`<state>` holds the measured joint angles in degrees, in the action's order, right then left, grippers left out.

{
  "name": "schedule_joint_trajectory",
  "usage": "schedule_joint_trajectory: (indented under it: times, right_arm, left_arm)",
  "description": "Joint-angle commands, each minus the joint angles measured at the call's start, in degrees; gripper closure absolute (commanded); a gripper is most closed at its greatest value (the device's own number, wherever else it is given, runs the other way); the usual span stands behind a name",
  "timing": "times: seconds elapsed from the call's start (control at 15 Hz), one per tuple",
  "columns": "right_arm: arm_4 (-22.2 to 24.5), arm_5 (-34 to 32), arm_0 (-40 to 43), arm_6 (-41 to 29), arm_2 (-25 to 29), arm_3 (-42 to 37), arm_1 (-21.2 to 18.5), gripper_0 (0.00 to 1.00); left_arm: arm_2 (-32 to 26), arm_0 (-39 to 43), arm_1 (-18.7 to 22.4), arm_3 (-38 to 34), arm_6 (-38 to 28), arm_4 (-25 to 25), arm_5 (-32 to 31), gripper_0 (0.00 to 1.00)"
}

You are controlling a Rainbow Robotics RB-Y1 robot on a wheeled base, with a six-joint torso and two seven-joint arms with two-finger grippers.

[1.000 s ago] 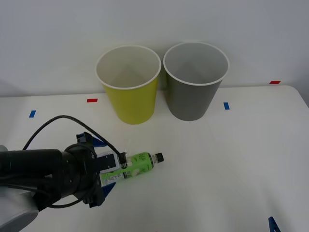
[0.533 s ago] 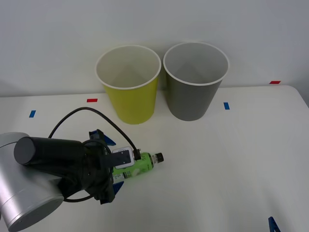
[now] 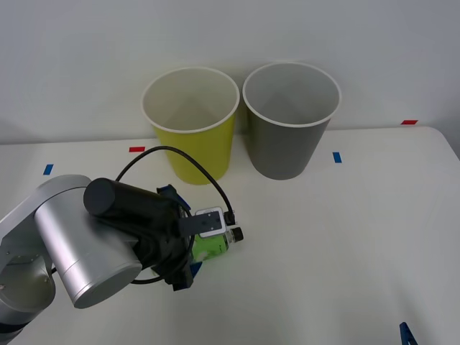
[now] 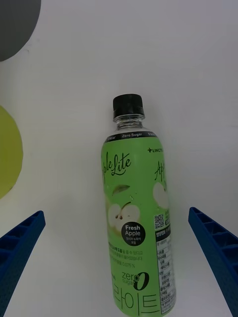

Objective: Put cans in the gray bin and PET bottles in the light green bin.

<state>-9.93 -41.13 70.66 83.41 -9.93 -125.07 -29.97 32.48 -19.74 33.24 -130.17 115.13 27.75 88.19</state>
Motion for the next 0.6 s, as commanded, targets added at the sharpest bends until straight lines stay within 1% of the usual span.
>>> schedule_joint_trajectory:
  times: [0.07, 0.13, 0.2, 0.27, 0.33, 0.6]
  right_arm:
    - [0.0, 0.0, 0.0, 0.0, 0.0, 0.0, 0.0, 0.07]
    - [0.0, 0.0, 0.0, 0.0, 0.0, 0.0, 0.0, 0.06]
    - [0.0, 0.0, 0.0, 0.0, 0.0, 0.0, 0.0, 0.06]
    - [0.0, 0.0, 0.0, 0.0, 0.0, 0.0, 0.0, 0.06]
    - [0.0, 0.0, 0.0, 0.0, 0.0, 0.0, 0.0, 0.06]
    - [0.0, 0.0, 0.0, 0.0, 0.0, 0.0, 0.0, 0.06]
  left_arm:
    - [0.4, -2.1, -3.1, 5.9, 1.1, 0.0, 0.4, 0.0]
    - [0.4, -2.7, -4.1, 7.5, 1.2, 0.0, 1.0, 0.0]
    - [0.4, -3.4, -5.2, 8.6, 1.3, -0.3, 3.0, 0.0]
    - [0.4, -4.2, -6.5, 8.9, 1.1, -1.1, 5.9, 0.0]
    - [0.4, -4.3, -7.3, 8.9, 0.9, -1.6, 7.1, 0.0]
    - [0.4, -4.4, -9.5, 11.1, 0.6, -2.9, 7.6, 0.0]
